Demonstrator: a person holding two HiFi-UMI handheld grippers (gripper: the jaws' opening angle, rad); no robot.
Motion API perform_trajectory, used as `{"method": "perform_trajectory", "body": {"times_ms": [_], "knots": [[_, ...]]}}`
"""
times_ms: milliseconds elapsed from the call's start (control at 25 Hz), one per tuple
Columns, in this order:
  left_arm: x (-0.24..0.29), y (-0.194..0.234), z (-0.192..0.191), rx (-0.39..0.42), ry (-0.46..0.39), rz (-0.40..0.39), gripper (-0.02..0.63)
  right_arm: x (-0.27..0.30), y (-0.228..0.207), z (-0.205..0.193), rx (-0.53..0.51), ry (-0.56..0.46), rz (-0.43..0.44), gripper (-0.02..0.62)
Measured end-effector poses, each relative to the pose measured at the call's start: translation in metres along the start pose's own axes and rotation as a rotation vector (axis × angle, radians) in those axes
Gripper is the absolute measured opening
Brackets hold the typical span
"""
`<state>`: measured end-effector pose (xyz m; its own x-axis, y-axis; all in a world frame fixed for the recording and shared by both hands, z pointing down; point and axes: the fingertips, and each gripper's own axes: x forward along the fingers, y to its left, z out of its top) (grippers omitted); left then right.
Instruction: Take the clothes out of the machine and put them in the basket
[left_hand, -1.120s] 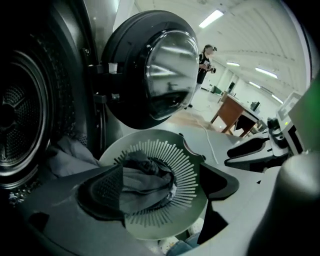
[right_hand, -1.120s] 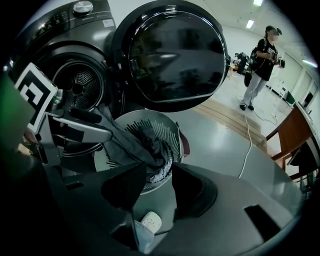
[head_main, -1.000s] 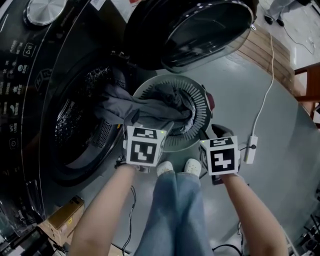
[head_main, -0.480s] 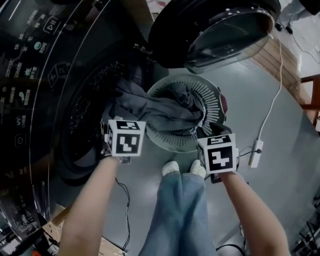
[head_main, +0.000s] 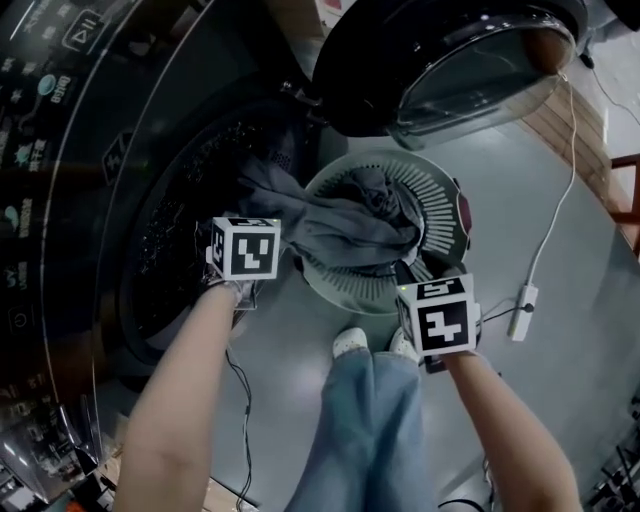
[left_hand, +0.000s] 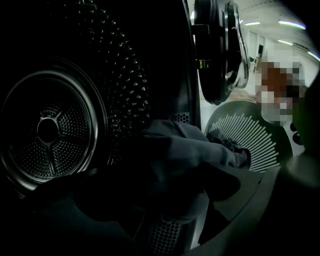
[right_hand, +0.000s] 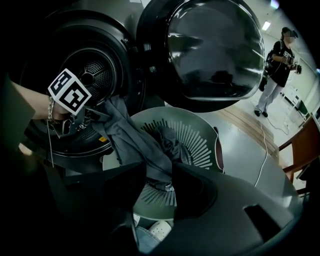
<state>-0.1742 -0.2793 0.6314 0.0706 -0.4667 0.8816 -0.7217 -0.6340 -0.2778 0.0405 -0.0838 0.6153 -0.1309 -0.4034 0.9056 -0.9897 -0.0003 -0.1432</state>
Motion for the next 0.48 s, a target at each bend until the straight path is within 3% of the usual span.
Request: {"method": "perform_trajectory", "body": {"times_ms": [160,240,320,400,480], "knots": [[0.018,0.004,-0.001,0.010,0.017,-0.011,0.472,0.013,-0.005,-0.005,0.010,0.006,-0.003,0.161],[0.022,0.012,-0.011,-0.008,0.066,-0.005,0.472,0.020,-0.009,-0.007,0.015,0.008,-0.005,0.161],[0.027,0.007,-0.015,-0.051,0.082,-0.075,0.472,0.025,-0.011,-0.009,0.026,0.010,-0.007,0.161],[0.031,-0.005,-0.005,-0.093,0.036,-0.179,0.462,0.029,-0.012,-0.010,0.038,0.009,-0.008,0.161],[0.031,-0.011,-0.001,-0.112,0.024,-0.227,0.409,0.031,-0.012,-0.010,0.043,0.007,-0.007,0.160]]}}
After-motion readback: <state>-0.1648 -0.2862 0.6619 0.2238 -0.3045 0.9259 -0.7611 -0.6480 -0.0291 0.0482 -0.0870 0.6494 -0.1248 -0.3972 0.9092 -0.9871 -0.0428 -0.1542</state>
